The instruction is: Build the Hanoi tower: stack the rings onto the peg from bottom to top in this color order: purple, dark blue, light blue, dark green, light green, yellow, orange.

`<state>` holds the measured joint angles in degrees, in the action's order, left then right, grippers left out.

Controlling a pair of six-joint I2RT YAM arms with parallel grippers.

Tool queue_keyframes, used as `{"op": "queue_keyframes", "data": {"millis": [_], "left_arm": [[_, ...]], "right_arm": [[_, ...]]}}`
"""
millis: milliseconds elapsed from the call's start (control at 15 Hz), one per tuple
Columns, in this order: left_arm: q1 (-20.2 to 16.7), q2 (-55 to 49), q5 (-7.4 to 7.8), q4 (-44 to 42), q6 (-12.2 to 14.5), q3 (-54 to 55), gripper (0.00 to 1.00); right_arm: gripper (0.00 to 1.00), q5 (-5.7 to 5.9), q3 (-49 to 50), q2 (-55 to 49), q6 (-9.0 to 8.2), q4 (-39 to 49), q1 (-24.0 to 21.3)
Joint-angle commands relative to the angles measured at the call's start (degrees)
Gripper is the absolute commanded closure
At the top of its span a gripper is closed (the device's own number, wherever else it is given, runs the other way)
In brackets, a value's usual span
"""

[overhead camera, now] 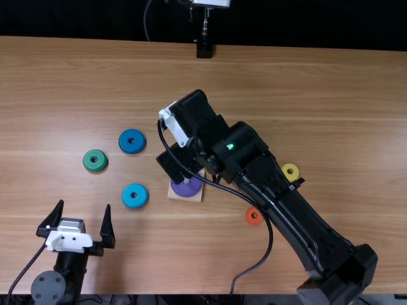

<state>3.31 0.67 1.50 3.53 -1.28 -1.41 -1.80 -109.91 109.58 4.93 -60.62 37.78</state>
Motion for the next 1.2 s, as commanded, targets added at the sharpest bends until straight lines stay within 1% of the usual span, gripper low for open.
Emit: {"op": "queue_keyframes", "data": {"millis": [0,67,133,267,400,533,600,800,933,1000,1133], "left_arm": [[-0.41,-0.67,-0.23,-0.26,0.65,1.41,0.00],[-0.41,-0.67,-0.23,-0.26,0.65,1.41,0.00],[-0.32,-0.67,-0.23,-0.26,0.65,1.41,0.00],[-0.32,-0.67,-0.23,-0.26,0.65,1.41,0.00],[-0.41,-0.67,-0.23,-0.26,0.54,1.41,0.00],[-0.41,-0.67,-0.23,-0.26,0.54,1.41,0.00],[-0.41,-0.67,-0.23,-0.26,0.54,1.41,0.00],[-0.32,-0.67,-0.23,-0.26,0.65,1.41,0.00],[-0.41,-0.67,-0.23,-0.26,0.65,1.41,0.00],[-0.32,-0.67,-0.23,-0.26,0.65,1.41,0.00],[-0.32,-0.67,-0.23,-0.26,0.65,1.41,0.00]], "right_arm": [[0.00,0.75,4.09,-0.16,-0.08,2.44,-5.79],[0.00,0.75,7.60,-2.35,-0.08,6.35,-8.42],[0.00,0.75,11.65,-7.98,-0.08,10.67,-10.53],[0.00,0.75,21.75,-20.28,-0.08,20.69,-16.42],[0.00,0.96,32.56,-28.54,-0.08,30.71,-20.99],[0.00,0.96,43.81,-39.27,-0.08,39.04,-24.86],[0.00,0.75,49.61,-45.07,-0.08,43.47,-26.62],[0.00,0.64,67.37,-61.86,0.24,56.13,-29.25],[0.00,0.64,81.26,-75.13,-0.39,65.30,-33.82],[0.00,0.64,87.67,-81.81,-0.50,67.20,-35.76],[0.00,0.64,95.23,-91.56,-0.39,66.78,-38.04]]}}
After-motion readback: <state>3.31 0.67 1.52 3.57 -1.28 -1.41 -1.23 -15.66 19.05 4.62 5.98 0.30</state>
